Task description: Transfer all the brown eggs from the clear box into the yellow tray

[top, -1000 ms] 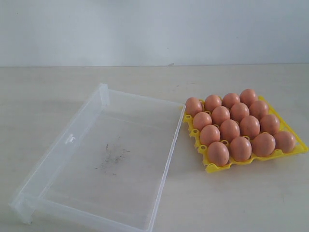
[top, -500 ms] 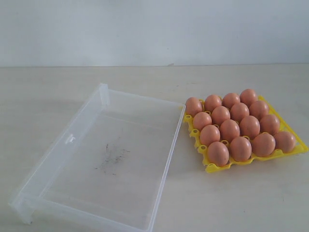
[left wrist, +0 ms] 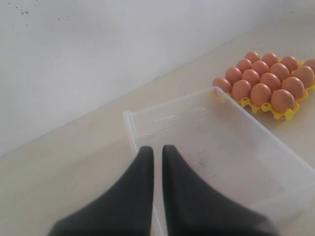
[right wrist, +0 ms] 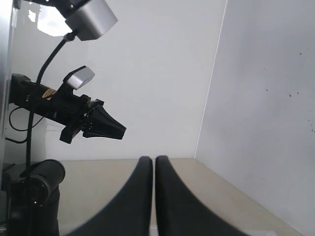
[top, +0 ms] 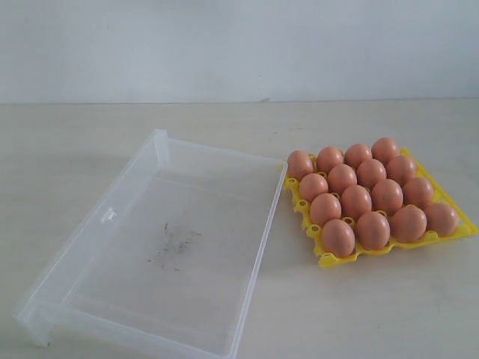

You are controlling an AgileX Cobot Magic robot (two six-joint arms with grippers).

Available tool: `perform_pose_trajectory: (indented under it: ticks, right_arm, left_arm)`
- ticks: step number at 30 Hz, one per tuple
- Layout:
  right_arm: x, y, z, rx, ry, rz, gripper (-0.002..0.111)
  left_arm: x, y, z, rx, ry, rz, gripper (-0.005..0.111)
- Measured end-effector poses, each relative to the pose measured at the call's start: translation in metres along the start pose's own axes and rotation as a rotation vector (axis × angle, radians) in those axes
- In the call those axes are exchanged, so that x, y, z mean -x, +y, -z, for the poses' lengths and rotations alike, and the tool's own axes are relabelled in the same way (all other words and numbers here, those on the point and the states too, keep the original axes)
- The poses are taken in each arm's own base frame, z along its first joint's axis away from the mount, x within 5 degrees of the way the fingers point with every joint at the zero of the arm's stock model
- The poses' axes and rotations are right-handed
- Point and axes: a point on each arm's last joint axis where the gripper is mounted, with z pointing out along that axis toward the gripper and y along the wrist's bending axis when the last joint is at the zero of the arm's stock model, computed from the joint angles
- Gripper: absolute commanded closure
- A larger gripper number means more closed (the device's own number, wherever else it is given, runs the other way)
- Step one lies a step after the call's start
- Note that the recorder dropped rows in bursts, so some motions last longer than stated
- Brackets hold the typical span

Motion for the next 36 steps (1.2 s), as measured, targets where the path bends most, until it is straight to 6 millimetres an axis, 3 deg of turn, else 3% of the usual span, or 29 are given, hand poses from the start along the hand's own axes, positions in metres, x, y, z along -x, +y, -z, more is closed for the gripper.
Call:
perform_pose_trajectory:
  ticks: [22,26,30,36]
  right_arm:
    - [0.000,0.001,0.000,0.015,0.004,-0.006,0.108]
    - [0.000,0.002,0.000,0.017,0.004,-0.006,0.108]
    - [0.000,0.002,0.000,0.017,0.004,-0.006,0.108]
    - [0.000,0.002,0.000,0.017,0.004,-0.010,0.108]
  left_arm:
    - [0.001,0.000,0.000,0.010,-0.010,0.001,0.103]
    - [0.011,0.003,-0.003,0.093,-0.141,0.032,0.103]
    - [0.019,0.005,-0.009,0.163,-0.349,0.193,0.103]
    - [-0.014,0.007,-0.031,0.276,-0.308,0.283,0.103]
